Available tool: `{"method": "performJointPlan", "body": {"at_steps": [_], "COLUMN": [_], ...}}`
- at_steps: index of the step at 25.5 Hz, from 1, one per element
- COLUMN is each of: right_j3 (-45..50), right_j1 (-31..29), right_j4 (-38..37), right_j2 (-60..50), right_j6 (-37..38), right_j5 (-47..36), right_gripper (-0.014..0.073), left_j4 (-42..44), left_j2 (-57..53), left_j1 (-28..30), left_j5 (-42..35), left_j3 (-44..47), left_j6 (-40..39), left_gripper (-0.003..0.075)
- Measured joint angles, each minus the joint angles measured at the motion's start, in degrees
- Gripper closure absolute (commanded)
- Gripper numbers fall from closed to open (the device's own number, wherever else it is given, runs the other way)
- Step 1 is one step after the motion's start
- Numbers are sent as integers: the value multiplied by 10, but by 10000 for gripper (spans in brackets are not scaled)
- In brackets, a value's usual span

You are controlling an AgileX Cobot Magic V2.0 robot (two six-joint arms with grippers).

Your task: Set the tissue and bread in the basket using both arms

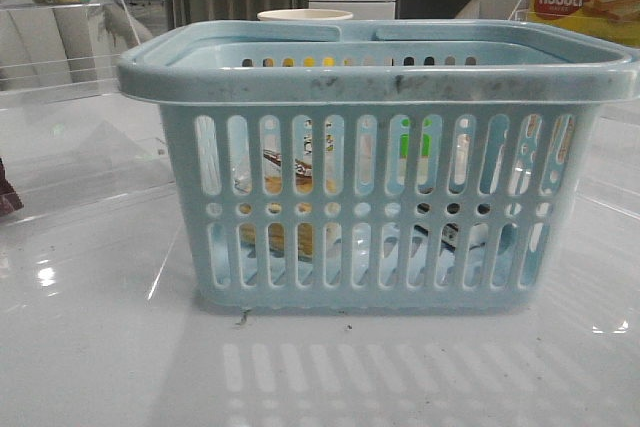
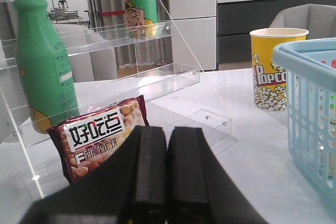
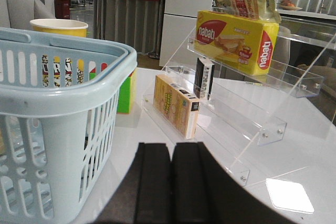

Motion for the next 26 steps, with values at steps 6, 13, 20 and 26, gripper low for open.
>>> {"method": "performJointPlan", "body": {"at_steps": [6, 13, 20, 26], "right_j3": [0, 0, 0, 0], "right_j1": [0, -9, -15, -15], "right_j4": [0, 0, 0, 0], "right_j2": [0, 0, 0, 0], "right_j6": [0, 0, 0, 0], "right_j5": [0, 0, 0, 0], "right_gripper": [566, 566, 566, 566], "left_j4": [0, 0, 0, 0], "left_j2": [0, 0, 0, 0], "left_j1": [0, 0, 0, 0], "left_j5": [0, 0, 0, 0], "left_j3": [0, 0, 0, 0], "left_j6": [0, 0, 0, 0], "left_gripper": [629, 629, 629, 629]}}
